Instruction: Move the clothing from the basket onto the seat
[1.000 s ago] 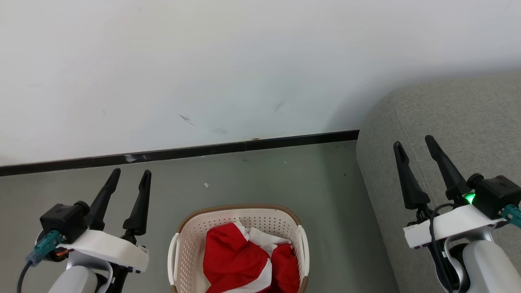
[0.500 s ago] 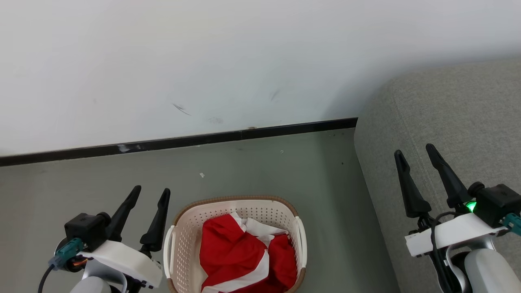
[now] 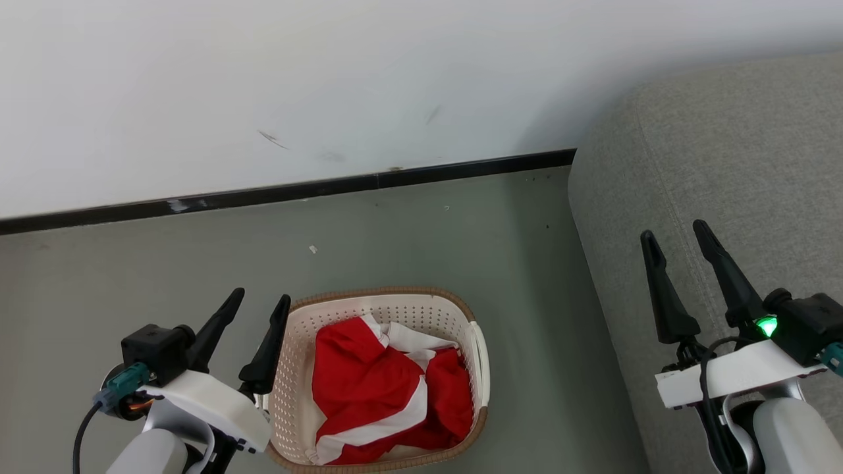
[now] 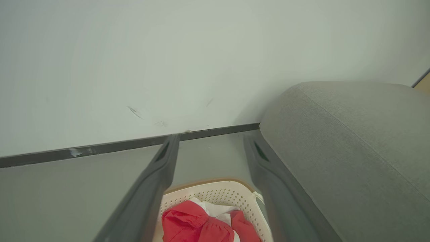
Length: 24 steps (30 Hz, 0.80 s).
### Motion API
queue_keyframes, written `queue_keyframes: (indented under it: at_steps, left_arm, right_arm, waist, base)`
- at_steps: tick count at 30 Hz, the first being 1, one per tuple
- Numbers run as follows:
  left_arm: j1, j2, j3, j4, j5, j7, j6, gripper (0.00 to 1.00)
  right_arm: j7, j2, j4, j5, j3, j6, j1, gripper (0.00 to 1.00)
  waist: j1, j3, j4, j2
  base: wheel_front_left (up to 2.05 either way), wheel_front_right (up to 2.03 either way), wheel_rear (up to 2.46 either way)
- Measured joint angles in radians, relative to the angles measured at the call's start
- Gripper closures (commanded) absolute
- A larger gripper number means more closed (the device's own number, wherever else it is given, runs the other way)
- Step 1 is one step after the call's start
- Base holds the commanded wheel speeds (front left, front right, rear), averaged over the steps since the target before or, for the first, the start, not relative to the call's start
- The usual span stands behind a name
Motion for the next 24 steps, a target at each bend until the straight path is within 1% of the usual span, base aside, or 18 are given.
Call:
queue_keyframes:
  at_steps: [7,11,17,24]
  left_arm:
    - [-0.032,0.003,-0.006,0.007,0.003,0.017,-0.016,0.0]
    - [-0.057,0.011,-0.008,0.012,0.02,0.026,-0.016,0.0]
    - [-0.1,0.018,-0.011,0.016,0.028,0.043,-0.017,0.0]
    - [-0.143,0.028,-0.033,0.045,0.045,0.069,-0.034,0.0]
  right_arm:
    - [0.0,0.015,-0.025,-0.001,0.0,0.0,-0.006,0.0]
    - [0.0,0.02,-0.037,-0.009,0.001,0.0,-0.015,0.0]
    - [0.0,0.027,-0.062,-0.018,0.013,0.0,-0.063,0.0]
    - [0.0,0.032,-0.082,-0.021,0.016,0.0,-0.105,0.0]
  waist:
    - [0.0,0.052,-0.01,-0.0001]
    - [0.0,0.091,-0.018,-0.0001]
    - [0.0,0.155,-0.031,-0.0001]
    - [0.0,0.238,-0.048,0.0]
  base:
    - [0.0,0.0,0.0]
    - [0.0,0.0,0.0]
    - [0.0,0.0,0.0]
    - [0.0,0.0,0.0]
